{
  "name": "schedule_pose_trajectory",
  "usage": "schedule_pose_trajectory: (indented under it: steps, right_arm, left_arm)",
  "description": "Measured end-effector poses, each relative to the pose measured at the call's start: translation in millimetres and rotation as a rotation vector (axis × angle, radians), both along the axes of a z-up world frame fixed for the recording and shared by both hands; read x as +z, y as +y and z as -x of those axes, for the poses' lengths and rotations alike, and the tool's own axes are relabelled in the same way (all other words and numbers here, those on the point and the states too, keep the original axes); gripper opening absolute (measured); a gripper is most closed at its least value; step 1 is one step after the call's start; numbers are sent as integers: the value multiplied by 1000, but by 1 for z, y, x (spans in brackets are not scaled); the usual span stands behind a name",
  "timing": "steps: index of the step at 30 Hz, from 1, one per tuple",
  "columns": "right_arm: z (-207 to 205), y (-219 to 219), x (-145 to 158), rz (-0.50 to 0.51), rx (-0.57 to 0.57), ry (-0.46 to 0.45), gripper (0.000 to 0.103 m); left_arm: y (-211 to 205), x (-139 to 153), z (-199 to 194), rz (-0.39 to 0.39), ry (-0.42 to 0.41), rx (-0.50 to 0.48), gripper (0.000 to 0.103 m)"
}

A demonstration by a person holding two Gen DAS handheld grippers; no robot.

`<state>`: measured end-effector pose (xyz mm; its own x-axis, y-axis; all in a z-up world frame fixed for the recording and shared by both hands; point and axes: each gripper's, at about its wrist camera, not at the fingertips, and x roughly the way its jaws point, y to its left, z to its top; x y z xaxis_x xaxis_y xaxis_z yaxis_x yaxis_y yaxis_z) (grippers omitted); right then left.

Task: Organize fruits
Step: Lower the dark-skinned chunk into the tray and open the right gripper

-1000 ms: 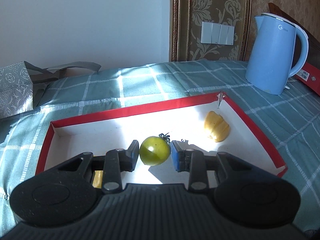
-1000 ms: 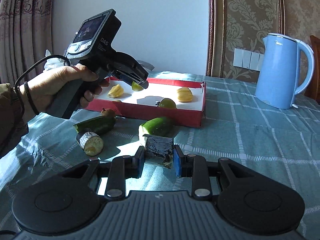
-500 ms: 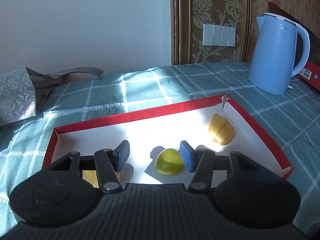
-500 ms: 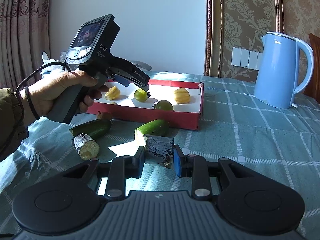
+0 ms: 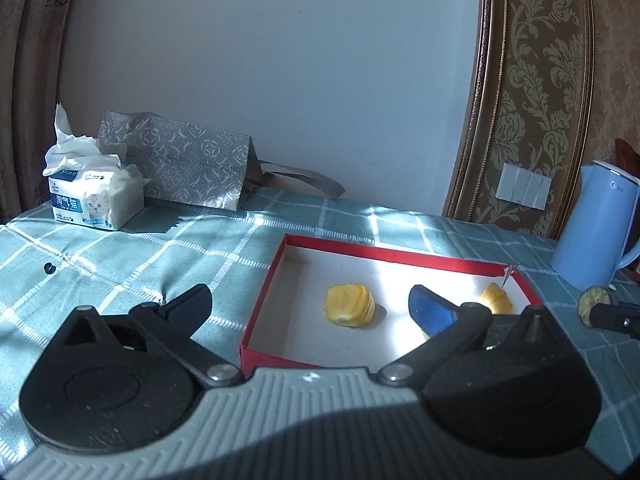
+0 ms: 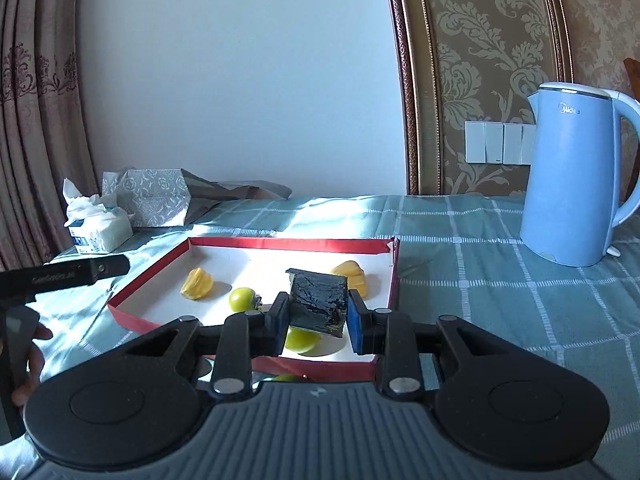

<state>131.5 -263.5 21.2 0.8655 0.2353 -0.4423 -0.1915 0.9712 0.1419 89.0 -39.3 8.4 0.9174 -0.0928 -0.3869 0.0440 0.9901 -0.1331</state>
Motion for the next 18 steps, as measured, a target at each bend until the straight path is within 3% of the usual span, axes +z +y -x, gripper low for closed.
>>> schedule_pose_trajectory:
  steps: [3,7,12,18]
  right_arm:
    - [-32,-3,-3,-39,-9,51,28]
    - [-65,5,-17,-2,-22,115,28]
    - [-89,13,-39,36,-24,181,28]
    - [-102,20,-53,87,-41,194,29]
  left_arm:
    - [1,-1,2,-26,-3,-49,103]
    - [-3,-7,5,-122,-8,-22,103]
    - [4,-7,5,-95,1,-11,103]
    - [4,-8,4,-93,14,-17,103]
